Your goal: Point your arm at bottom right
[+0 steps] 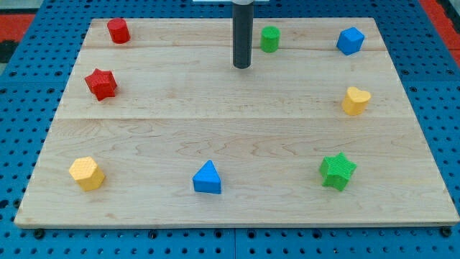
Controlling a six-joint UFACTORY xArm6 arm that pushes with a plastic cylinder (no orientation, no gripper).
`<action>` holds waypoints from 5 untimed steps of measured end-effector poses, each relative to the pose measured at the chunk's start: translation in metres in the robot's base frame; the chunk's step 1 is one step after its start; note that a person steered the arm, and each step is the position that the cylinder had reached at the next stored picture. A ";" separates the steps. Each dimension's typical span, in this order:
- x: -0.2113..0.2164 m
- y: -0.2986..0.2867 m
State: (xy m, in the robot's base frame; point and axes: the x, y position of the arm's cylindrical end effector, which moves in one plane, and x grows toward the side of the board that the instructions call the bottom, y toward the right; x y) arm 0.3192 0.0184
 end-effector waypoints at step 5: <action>0.232 0.274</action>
